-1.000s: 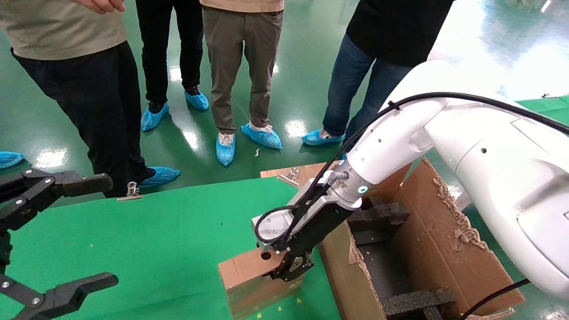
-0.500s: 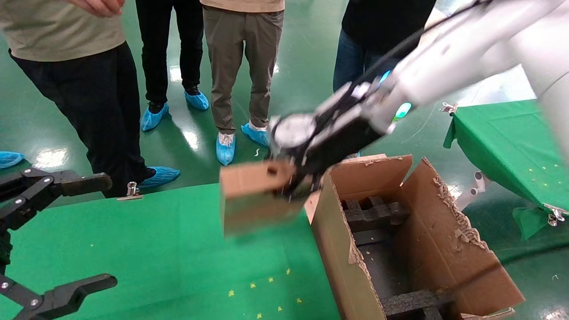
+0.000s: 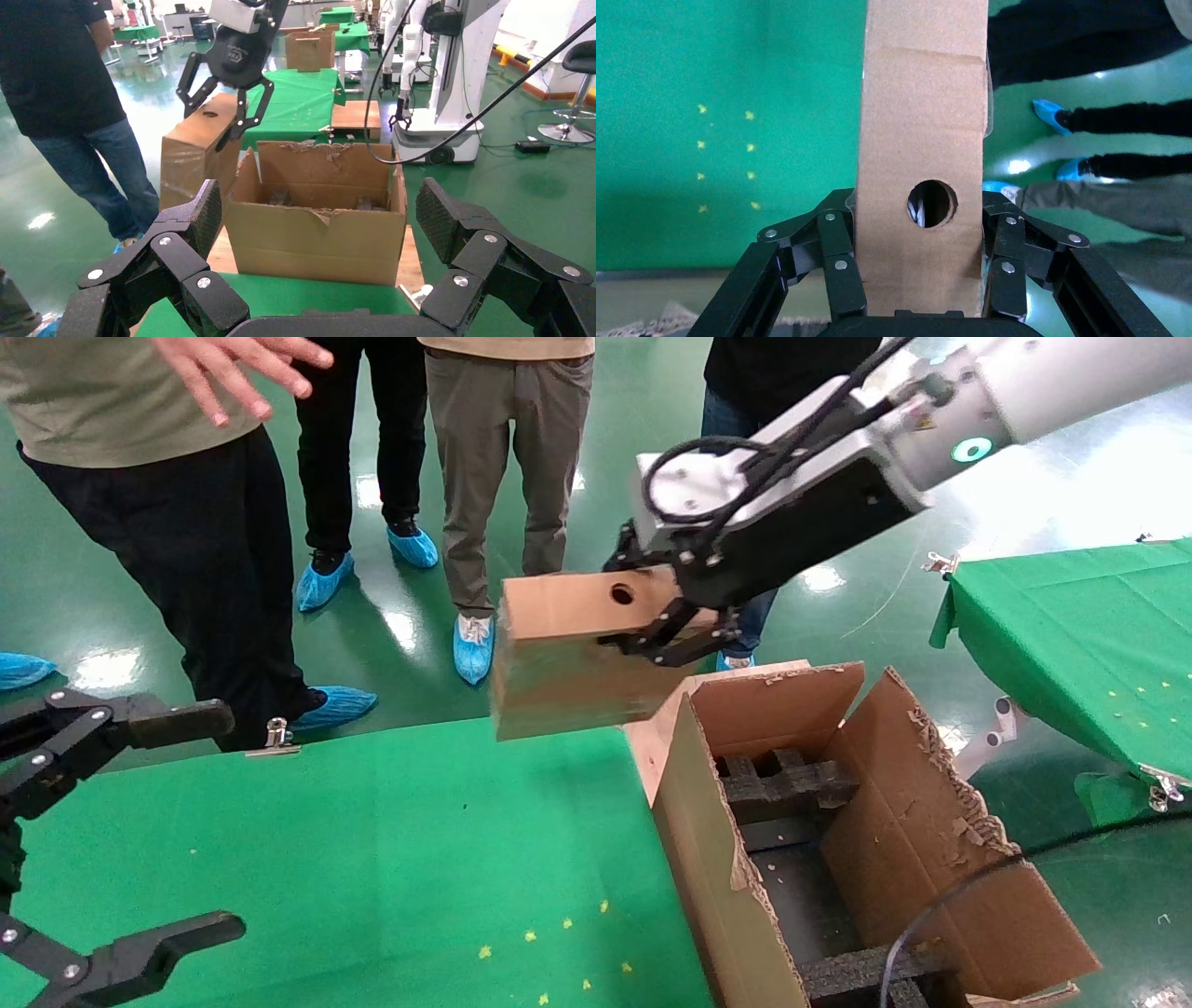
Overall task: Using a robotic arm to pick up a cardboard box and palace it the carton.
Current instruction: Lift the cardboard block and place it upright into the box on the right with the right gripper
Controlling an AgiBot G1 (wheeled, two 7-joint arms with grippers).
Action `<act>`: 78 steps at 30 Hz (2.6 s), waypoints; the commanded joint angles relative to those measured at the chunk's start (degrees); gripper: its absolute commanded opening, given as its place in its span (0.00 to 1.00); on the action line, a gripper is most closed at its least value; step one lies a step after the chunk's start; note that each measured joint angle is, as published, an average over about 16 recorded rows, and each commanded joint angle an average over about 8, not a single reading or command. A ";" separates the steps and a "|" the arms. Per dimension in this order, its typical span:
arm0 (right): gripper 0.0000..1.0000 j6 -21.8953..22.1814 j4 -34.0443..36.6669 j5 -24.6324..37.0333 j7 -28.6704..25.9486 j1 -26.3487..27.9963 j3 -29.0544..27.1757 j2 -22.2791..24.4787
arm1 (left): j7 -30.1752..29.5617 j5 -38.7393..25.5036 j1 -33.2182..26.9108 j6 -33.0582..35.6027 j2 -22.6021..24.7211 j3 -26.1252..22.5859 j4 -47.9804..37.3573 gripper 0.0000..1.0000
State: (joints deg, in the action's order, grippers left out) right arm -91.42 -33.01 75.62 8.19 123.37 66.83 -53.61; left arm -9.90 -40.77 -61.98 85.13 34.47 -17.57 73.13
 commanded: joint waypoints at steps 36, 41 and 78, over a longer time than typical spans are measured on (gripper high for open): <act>0.00 2.48 -13.94 -4.30 -8.50 9.99 25.05 33.69 | 0.04 0.07 -0.01 -0.04 -0.03 -0.08 -0.01 1.00; 0.00 2.74 -14.11 -4.76 -8.19 9.32 25.48 33.37 | 0.05 0.10 0.00 -0.06 -0.04 -0.07 -0.02 1.00; 0.00 33.60 -44.39 12.84 -77.72 0.68 31.39 45.75 | 0.09 0.13 -0.03 -0.07 -0.05 -0.13 -0.06 1.00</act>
State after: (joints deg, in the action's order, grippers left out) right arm -58.15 -76.49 87.20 -67.03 124.11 98.03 -8.14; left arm -9.81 -40.64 -62.01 85.07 34.42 -17.70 73.07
